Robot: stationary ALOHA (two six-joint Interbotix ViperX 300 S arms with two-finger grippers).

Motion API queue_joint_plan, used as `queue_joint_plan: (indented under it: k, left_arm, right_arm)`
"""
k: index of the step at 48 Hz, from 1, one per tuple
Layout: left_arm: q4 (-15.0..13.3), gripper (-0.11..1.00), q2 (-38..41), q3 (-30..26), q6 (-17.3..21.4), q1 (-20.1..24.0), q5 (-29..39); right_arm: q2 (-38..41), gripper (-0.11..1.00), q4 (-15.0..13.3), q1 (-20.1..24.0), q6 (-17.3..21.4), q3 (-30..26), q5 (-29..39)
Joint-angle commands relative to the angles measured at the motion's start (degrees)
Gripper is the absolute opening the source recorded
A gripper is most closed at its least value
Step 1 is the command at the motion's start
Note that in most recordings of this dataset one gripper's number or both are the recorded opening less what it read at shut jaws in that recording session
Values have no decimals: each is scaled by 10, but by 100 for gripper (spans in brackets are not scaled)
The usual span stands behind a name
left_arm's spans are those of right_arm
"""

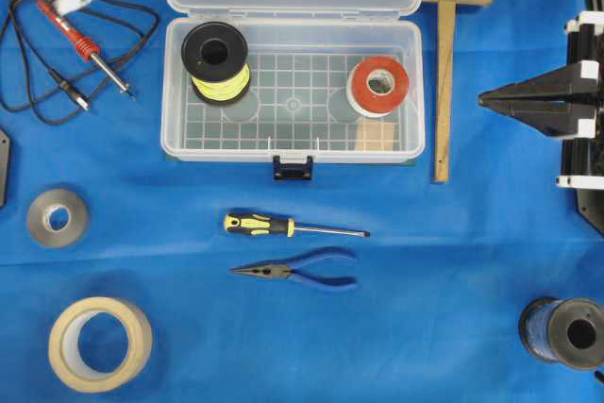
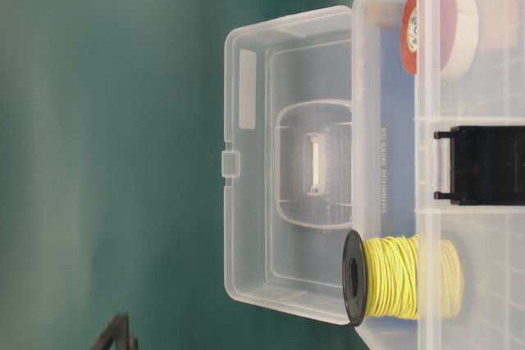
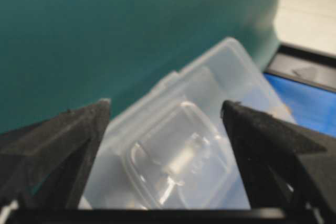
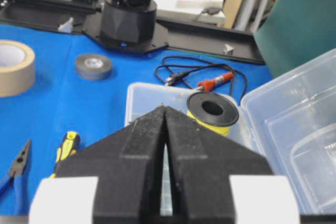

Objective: Close the tool box with the left arm.
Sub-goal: 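Move the left gripper up toward the raised clear lid of the tool box, then push the clear lid forward and down with the left gripper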

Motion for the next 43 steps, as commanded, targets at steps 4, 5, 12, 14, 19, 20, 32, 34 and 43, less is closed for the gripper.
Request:
queue_joint_plan:
  k: [4, 5, 12, 14, 19, 20, 32, 34, 43]
  left_arm:
    - [-1, 92, 81, -75, 1, 11, -7]
    - [-1, 92, 92, -83, 1, 11, -4]
    - [0, 92, 170, -164, 6, 12, 41]
    - [0, 92, 187, -187, 12, 15, 62]
    - [0, 92, 230, -245, 35, 17, 142]
    - [0, 92, 237, -257, 39, 18, 160]
    - [0, 92, 321, -388, 99, 24, 380]
    - [1, 92, 330, -401, 100, 25, 398]
    - [3, 92, 356, -434, 101, 28, 450]
  right_arm:
    - [5, 0, -1, -2, 0, -14, 8]
    - [5, 0, -1, -2, 0, -14, 10]
    - [6, 0, -1, -3, 0, -13, 18]
    - [7, 0, -1, -3, 0, -13, 19]
    - [8, 0, -1, -2, 0, -13, 23]
    - [9, 0, -1, -3, 0, -13, 24]
    - [20, 0, -1, -3, 0, -11, 29]
    - [23, 0, -1, -3, 0, -10, 29]
    - [35, 0, -2, -3, 0, -8, 27]
